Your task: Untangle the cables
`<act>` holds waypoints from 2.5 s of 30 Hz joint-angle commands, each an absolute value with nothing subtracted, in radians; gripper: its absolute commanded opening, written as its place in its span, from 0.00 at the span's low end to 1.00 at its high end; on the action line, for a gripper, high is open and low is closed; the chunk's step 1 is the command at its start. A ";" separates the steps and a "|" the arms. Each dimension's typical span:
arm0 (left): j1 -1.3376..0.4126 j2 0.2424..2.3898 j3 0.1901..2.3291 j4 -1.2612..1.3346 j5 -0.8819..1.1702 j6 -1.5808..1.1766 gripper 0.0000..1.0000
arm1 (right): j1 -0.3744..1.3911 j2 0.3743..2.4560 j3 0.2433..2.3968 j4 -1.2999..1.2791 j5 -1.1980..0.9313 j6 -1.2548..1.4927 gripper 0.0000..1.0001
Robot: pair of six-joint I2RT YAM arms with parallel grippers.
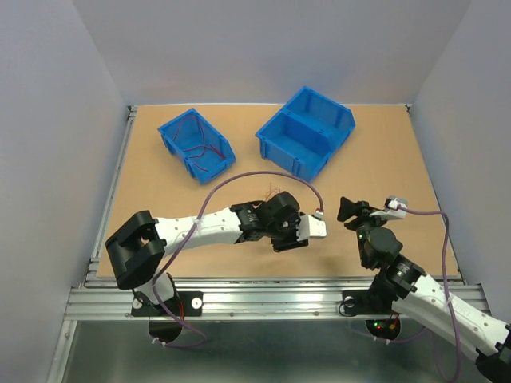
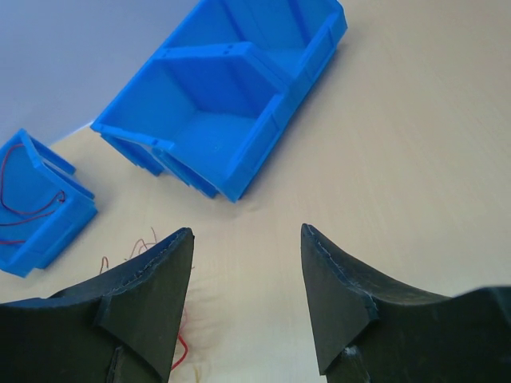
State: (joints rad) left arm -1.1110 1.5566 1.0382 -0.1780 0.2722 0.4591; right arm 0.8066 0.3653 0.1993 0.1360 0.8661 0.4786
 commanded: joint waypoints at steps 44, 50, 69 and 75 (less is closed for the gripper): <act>-1.071 1.663 1.120 -0.244 0.181 0.428 0.45 | 0.813 0.298 0.190 0.146 0.861 0.468 0.61; -1.072 1.684 1.124 -0.262 0.201 0.431 0.48 | 0.811 0.299 0.192 0.146 0.861 0.468 0.61; -1.069 1.553 1.135 -0.274 0.213 0.425 0.00 | 0.811 0.336 0.196 0.170 0.700 0.379 0.60; -1.069 1.381 1.206 -0.340 0.310 0.405 0.00 | 0.811 0.458 0.146 0.470 0.344 0.246 0.59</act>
